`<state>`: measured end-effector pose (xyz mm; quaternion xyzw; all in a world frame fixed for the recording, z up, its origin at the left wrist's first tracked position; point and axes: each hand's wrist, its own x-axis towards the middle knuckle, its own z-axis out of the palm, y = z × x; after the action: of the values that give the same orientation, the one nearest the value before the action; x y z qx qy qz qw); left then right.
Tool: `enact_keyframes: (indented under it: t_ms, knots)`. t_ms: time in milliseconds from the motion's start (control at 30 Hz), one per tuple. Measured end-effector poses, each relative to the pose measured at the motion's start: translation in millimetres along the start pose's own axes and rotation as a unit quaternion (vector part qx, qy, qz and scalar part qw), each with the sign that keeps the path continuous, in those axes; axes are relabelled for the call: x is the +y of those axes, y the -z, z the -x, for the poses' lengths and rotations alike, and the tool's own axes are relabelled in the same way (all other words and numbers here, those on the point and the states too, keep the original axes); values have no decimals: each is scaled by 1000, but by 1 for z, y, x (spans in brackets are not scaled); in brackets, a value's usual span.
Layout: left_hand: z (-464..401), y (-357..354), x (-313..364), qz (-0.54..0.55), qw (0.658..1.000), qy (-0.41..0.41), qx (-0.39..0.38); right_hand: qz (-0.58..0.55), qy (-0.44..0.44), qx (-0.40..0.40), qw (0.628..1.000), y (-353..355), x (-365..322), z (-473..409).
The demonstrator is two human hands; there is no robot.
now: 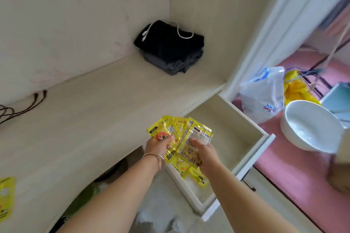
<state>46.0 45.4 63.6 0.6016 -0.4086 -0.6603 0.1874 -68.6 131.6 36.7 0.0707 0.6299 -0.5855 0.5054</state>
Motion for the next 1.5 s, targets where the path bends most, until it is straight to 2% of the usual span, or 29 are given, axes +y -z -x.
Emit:
enact_keyframes:
  t_ms: [300,500,833,1000,1200,1400,1500]
  knots:
    - [-61,-100,10,-146,979,49,-134,-90,-22,131,987,61,-22,-54]
    - [-117,-143,1,-217,953,69,-199,-88,-45,190,977,73,-20,-89]
    - [-184,-208,-55,-318,932,88,-153,-103,-117,283,946,113,1,-161]
    - [-211,-221,-80,-330,928,102,-138,-85,-146,302,938,131,10,-192]
    - [-225,-225,-93,-395,910,69,-105,-64,-176,350,918,136,17,-205]
    - [-215,-221,-83,-451,887,36,-97,31,-178,402,898,125,3,-192]
    - [-206,-210,-71,-469,879,37,-74,70,-163,388,904,110,-5,-180]
